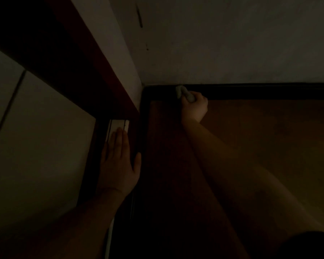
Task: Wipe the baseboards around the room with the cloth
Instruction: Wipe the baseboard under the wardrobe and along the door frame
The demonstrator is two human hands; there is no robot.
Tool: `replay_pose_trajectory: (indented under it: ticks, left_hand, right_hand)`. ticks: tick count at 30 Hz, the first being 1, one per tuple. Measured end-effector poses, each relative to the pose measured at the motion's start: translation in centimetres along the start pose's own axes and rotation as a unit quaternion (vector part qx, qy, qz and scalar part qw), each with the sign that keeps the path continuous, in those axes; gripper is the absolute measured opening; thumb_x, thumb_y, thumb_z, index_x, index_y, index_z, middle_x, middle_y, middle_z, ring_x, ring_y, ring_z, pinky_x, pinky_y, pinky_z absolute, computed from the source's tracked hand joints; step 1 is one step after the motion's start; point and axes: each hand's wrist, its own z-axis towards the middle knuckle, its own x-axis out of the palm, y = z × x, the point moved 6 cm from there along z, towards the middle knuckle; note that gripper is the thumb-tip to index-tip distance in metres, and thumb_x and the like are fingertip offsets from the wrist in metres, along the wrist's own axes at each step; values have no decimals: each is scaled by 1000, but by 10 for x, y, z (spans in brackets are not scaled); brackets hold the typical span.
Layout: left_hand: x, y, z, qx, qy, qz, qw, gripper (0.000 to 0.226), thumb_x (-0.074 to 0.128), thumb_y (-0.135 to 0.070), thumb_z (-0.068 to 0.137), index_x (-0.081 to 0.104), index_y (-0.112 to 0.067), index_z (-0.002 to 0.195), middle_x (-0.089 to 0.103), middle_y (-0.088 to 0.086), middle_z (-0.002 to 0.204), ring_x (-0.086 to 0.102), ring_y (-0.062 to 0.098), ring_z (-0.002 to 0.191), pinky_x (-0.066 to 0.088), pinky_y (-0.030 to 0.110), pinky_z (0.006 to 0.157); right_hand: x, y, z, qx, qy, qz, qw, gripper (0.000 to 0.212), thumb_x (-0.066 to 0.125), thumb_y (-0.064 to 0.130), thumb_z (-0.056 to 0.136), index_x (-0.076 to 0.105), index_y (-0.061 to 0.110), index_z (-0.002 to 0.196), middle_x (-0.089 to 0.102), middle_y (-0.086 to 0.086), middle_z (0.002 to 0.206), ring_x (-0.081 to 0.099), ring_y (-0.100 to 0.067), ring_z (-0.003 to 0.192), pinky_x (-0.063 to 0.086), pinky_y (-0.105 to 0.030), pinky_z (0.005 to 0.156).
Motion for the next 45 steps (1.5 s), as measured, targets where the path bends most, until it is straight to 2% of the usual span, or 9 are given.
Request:
replay_pose_trajectory:
  ticks: [4,10,13,17,21,25,30,38,45]
  left_hand:
    - [0,1,0,-3,-4,-1,1000,82,7,-56,92,-2,-8,157,-6,7,165,-1,22,153,5,43,124]
    - [3,3,1,-4,-9,2,1000,79,12,-54,95,-4,-9,157,-9,6,164,-2,21,153,4,41,124]
    - [2,2,0,-3,-11,3,1000,77,12,-53,96,-3,-8,157,-7,7,165,-1,22,153,6,43,124]
    - [3,3,1,-7,-12,-2,1000,70,9,-49,99,-10,-12,155,-14,4,163,-4,21,152,3,41,124]
    - [2,2,0,0,-16,0,1000,72,4,-52,94,-10,-13,153,-14,3,161,-2,21,152,3,41,124]
    - [2,1,1,-4,-14,18,1000,75,3,-52,93,-4,-10,155,-5,8,165,0,23,153,5,41,124]
    - [3,1,0,-1,-21,1,1000,71,5,-52,95,-10,-14,152,-13,3,160,-8,16,150,4,40,124]
    - [0,-2,-1,4,-11,-7,1000,73,5,-54,93,-8,-13,153,-11,2,161,-4,19,151,7,42,124]
    - [2,-1,0,-1,-9,-3,1000,77,10,-53,94,-2,-8,156,-9,3,162,-1,20,152,6,42,124]
  right_hand:
    - [-53,-11,28,-21,-31,-36,999,25,69,23,84,70,13,107,57,-7,117,58,-18,100,42,-21,82]
    - [-107,-20,59,-11,-49,-78,996,30,65,26,84,68,13,111,60,-8,119,62,-22,105,51,-39,97]
    - [-121,-25,59,26,-91,-64,993,32,64,27,86,66,13,114,57,-10,125,60,-24,108,48,-35,99]
    - [-80,-9,26,-32,-45,-92,994,33,65,25,88,65,12,118,56,-12,125,56,-23,111,37,-21,88]
    - [-3,22,-24,-96,60,-44,993,32,70,22,84,66,9,114,65,-13,113,60,-25,107,47,-32,91]
    - [64,53,-54,-63,119,11,991,32,72,27,82,67,8,106,63,-14,110,63,-26,96,52,-38,85]
    - [86,63,-37,-7,88,-2,996,40,72,30,82,64,6,113,52,-13,121,59,-29,103,43,-28,84]
    - [19,29,5,-3,36,-30,999,36,71,27,85,61,9,116,51,-11,121,60,-27,101,39,-25,80]
    - [-94,3,66,-3,-45,-86,995,38,70,31,83,60,8,113,51,-11,122,59,-28,104,49,-37,90]
